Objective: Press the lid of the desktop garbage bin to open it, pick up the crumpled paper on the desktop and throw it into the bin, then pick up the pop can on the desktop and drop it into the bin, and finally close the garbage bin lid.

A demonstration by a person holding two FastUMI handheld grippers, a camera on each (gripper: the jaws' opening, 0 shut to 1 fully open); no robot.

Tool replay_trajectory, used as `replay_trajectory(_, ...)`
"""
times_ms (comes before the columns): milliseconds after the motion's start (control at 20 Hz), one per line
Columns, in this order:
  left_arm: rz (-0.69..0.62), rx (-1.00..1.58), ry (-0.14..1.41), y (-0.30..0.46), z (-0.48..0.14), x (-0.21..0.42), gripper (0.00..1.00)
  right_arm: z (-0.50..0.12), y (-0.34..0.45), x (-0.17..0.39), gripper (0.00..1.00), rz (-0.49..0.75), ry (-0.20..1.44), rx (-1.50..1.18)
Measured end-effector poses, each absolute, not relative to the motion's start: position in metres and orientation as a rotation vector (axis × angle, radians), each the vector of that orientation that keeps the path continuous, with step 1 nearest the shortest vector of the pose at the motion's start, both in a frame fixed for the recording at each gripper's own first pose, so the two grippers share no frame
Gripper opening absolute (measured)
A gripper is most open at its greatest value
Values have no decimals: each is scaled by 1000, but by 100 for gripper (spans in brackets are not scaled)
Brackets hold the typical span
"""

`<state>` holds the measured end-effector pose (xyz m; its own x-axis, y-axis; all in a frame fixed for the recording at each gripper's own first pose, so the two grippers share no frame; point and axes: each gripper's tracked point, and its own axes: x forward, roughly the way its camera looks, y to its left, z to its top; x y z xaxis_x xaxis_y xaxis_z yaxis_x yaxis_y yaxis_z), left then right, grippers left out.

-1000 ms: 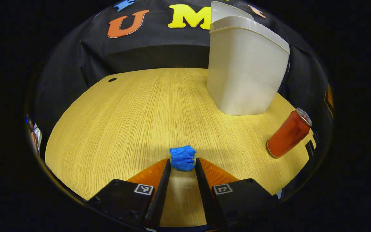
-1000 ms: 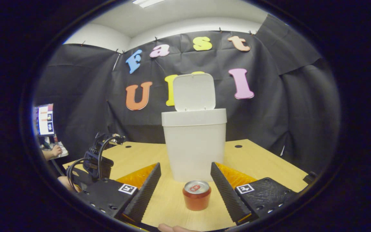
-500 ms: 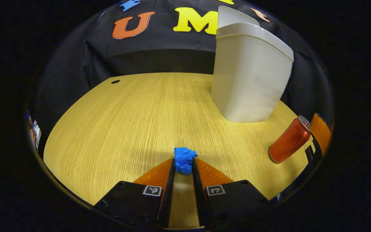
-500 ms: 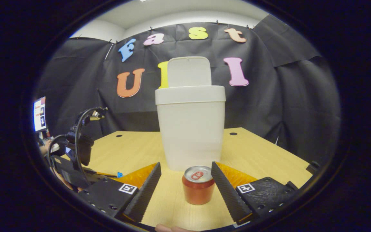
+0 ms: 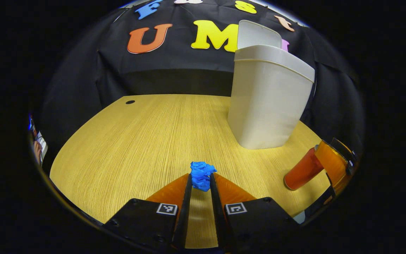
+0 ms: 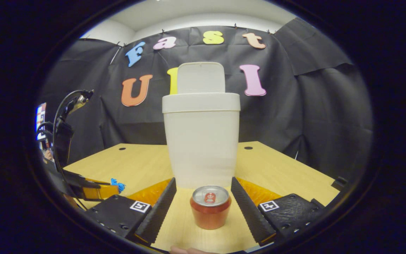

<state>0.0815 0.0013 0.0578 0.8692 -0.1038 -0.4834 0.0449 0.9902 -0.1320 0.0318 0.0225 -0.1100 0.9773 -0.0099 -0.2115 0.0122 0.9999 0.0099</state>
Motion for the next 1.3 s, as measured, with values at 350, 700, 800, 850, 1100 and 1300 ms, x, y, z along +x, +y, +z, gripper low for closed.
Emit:
replay_trajectory(350,-76,-108,468,-1,83,88,35,-153,16,35,94,-68,344,-7)
replay_trajectory(700,-69,-110,450,3,91,85,35,-196,4,39,93,-132,472,16)
replay_trajectory(800,-67,-105,447,4,90,85,35,-194,4,37,83,-141,471,6)
replay_trajectory(850,-67,-103,444,4,92,85,35,-191,7,35,81,-137,460,-5)
replay_trajectory(1100,-76,-86,395,-4,105,83,35,-165,13,26,80,-105,391,-11)
replay_trajectory(1300,-68,-89,337,-6,121,81,35,-124,12,24,79,-90,280,-24)
